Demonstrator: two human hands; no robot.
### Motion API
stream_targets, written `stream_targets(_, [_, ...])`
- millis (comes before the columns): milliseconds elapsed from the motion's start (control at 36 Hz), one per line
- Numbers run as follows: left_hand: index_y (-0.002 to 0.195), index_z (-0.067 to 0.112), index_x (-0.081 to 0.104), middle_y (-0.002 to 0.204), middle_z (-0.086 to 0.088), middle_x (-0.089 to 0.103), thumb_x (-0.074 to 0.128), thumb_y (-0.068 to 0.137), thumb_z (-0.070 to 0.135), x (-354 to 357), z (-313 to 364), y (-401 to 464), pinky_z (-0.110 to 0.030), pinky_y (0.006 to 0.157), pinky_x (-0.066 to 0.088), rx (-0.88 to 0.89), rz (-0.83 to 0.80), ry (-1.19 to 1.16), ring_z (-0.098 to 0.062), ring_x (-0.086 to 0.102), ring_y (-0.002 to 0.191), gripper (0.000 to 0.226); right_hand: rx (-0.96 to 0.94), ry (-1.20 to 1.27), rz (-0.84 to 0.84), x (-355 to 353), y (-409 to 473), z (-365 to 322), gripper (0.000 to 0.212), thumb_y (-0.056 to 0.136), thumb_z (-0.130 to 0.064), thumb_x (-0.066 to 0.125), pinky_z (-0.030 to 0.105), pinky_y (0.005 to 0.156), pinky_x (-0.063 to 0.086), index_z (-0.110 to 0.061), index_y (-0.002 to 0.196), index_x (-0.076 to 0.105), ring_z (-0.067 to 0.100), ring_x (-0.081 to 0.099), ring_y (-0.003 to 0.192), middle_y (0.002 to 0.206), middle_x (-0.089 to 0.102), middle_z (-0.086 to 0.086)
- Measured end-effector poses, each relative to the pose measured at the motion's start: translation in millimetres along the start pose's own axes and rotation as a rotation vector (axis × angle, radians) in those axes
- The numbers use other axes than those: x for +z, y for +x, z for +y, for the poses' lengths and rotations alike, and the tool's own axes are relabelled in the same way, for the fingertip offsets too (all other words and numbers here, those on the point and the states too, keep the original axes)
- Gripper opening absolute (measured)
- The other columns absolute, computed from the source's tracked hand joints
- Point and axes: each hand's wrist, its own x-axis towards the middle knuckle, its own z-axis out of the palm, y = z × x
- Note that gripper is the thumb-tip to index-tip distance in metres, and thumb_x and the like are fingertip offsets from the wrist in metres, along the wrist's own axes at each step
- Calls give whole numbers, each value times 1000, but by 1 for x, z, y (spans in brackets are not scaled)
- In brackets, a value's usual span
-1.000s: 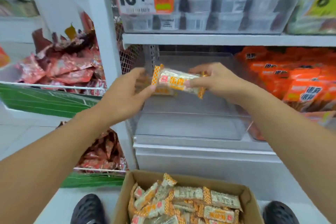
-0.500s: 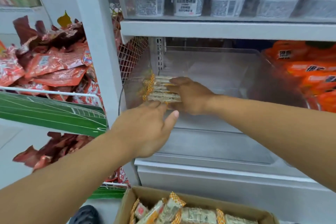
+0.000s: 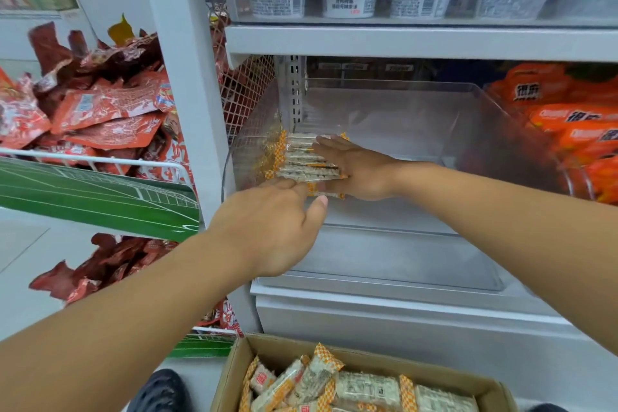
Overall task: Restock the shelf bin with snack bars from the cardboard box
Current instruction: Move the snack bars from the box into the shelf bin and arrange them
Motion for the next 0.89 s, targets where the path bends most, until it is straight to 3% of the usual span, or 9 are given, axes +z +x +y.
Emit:
stream_targets(222, [100,26,44,115,3,56,13,101,52,-1,0,-1,-39,89,44,33,15,-3,-20,51,113,41,10,83,47,-12,-7,1,73,99,-50,51,27,122,2,-26,160,18,11,-4,153,168,1,-7])
stream_targets(333, [106,19,52,118,-1,60,16,101,54,2,-2,-3,-42,89,48,34,94,-59,-25,57,111,50,15,21,160,-40,-53,-11,51,99,-39,58,27,112,29,-16,144,52,23,39,142,155,42,6])
stream_targets(417, [104,14,63,103,-6,66,36,99,44,4,8,-18,-44,83,48,209,468,-131,-31,60,98,41,-69,37,633,-42,-118,-30,23,96,-29,62,34,82,51,-10,106,73,14,65,89,100,73,5])
stream_targets(472, [99,7,66,94,-10,66,47,99,33,7,21,-34,-46,78,45,424,662,-89,-33,59,89,32,-95,161,1049,-13,-163,-42,21,94,-26,61,28,63,45,-11,81,67,10,55,65,71,62,-2])
stream_targets(528, [93,5,66,88,-12,64,50,98,30,26,37,-53,-46,72,43,631,645,-58,-33,56,81,30,-35,220,1223,37,-195,-52,35,95,-20,59,30,55,31,-11,62,52,15,41,54,57,43,-2])
stream_targets(611, [98,16,64,93,-5,65,48,97,38,79,64,-82,-38,73,44,658,190,-14,-30,61,87,27,208,385,915,128,-212,-44,38,92,-23,54,34,52,29,-17,58,39,18,36,51,51,33,-5])
stream_targets(722, [125,26,57,128,-2,60,55,93,51,166,80,-129,-35,91,48,243,-485,95,-25,56,117,41,328,239,-102,227,-251,-21,17,85,-17,60,32,71,45,-19,99,69,26,63,92,92,66,1])
stream_targets(778, [140,25,46,144,-2,48,59,91,54,197,85,-151,-37,101,45,131,-578,-12,-24,49,129,59,359,100,-407,259,-279,-15,42,87,-12,61,34,83,48,-18,128,58,28,58,113,126,60,7])
stream_targets(889, [150,24,33,153,-3,36,62,92,48,224,91,-167,-46,103,45,100,-570,14,-27,41,137,69,340,-60,-481,285,-305,-18,50,90,-10,62,41,96,50,-17,139,53,31,55,121,141,46,9])
